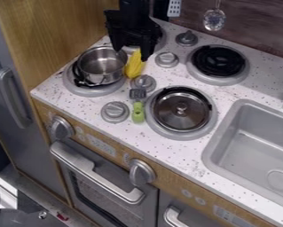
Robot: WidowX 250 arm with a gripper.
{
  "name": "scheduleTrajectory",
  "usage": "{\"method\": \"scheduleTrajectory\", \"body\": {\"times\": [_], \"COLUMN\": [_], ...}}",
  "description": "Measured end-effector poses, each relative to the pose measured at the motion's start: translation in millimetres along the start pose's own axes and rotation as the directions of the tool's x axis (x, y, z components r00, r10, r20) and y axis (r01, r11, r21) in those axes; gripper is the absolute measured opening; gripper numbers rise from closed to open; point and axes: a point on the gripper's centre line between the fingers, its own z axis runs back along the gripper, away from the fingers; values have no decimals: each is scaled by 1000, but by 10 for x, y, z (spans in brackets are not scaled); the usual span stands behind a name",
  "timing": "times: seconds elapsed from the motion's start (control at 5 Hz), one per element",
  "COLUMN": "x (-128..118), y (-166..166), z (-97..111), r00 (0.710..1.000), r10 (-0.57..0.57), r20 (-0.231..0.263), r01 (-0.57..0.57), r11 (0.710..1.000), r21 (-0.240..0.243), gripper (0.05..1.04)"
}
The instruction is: Put the lid to the silver pot
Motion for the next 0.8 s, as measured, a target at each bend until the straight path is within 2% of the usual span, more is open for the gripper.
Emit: {"method": "scheduleTrajectory", "body": {"times": [0.4,0.6,0.8], "x": [-170,-253,-323], "y": [-137,-403,-632], "z": [-279,-387,-505], "r00": [998,996,994], "r10": [-7,-56,-92], "r20": [-68,-75,-57], "r01": [5,51,88], "r11": [999,997,994], "r21": [-35,-59,-63], "gripper": [999,999,999]}}
